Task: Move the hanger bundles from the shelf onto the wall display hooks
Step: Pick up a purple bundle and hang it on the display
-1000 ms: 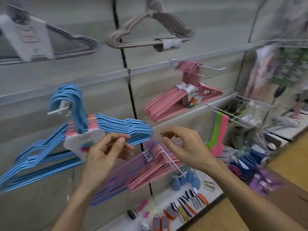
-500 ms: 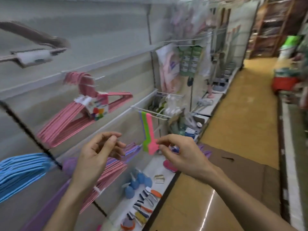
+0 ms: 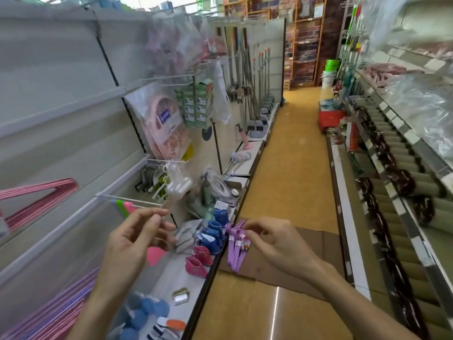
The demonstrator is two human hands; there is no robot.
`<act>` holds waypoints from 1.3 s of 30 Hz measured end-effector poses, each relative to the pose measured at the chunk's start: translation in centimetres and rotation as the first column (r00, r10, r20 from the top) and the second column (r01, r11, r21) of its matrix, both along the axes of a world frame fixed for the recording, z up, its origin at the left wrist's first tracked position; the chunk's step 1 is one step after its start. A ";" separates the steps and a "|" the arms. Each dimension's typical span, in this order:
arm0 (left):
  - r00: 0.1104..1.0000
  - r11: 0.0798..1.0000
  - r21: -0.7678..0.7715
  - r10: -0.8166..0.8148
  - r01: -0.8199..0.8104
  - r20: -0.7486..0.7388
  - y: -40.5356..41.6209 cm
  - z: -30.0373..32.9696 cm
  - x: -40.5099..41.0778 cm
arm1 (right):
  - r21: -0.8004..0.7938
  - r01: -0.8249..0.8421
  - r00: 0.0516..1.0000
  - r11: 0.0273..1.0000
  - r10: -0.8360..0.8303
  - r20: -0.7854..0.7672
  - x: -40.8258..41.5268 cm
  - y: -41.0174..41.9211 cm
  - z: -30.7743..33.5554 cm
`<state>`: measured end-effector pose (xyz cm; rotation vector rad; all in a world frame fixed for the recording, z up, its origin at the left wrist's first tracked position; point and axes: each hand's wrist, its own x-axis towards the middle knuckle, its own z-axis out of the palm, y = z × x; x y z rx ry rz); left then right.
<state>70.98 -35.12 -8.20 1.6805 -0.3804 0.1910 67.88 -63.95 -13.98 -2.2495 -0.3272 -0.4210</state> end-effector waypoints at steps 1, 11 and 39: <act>1.000 1.000 0.016 -0.015 0.015 0.003 -0.7 -0.1 0.9 | -0.003 0.016 1.000 1.000 -0.016 -0.017 0.4 -0.9 -0.5; 0.993 0.992 0.056 -0.110 0.113 -0.048 -7.6 -4.3 14.3 | -0.047 0.175 0.975 0.983 -0.180 -0.131 9.0 -7.9 -6.2; 0.852 0.978 0.207 0.102 0.008 -0.514 -21.1 -50.1 48.5 | -0.195 0.142 0.761 0.971 -0.233 -0.605 38.6 -18.6 -48.9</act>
